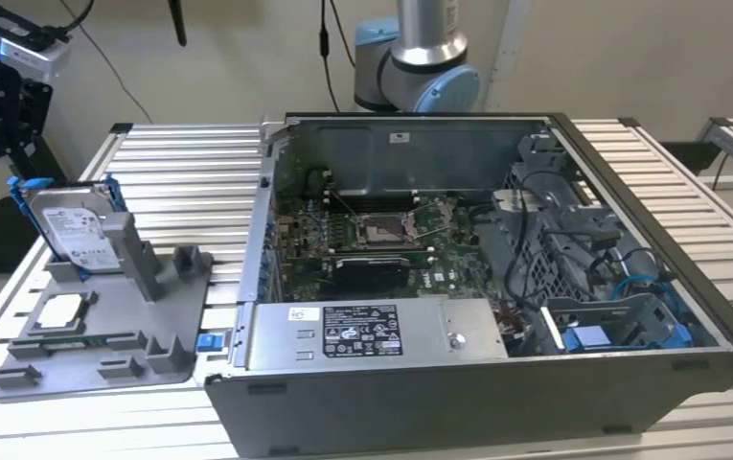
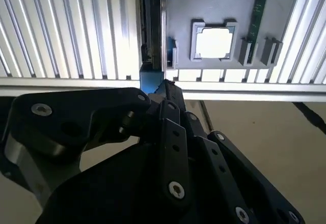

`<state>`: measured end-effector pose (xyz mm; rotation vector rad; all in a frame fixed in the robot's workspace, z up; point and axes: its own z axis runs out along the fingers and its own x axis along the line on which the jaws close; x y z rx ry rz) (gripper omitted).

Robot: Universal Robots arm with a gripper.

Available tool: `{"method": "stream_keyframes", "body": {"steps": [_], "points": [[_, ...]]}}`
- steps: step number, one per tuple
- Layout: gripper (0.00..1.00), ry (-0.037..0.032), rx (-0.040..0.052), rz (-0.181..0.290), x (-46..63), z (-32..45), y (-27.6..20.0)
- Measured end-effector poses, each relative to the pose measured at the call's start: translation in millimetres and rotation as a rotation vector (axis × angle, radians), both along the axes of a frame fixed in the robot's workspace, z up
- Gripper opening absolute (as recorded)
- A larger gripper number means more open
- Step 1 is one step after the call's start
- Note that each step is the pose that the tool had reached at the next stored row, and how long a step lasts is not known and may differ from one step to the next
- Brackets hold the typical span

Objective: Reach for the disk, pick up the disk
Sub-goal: 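Pick up the disk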

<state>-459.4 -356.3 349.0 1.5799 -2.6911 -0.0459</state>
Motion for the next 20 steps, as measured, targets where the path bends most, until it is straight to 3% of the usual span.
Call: {"method": "stream_keyframes", "body": {"steps": [20], "points": [[0.00,0.0000,0.0000,0.383,0.0,0.0,0.0]]}}
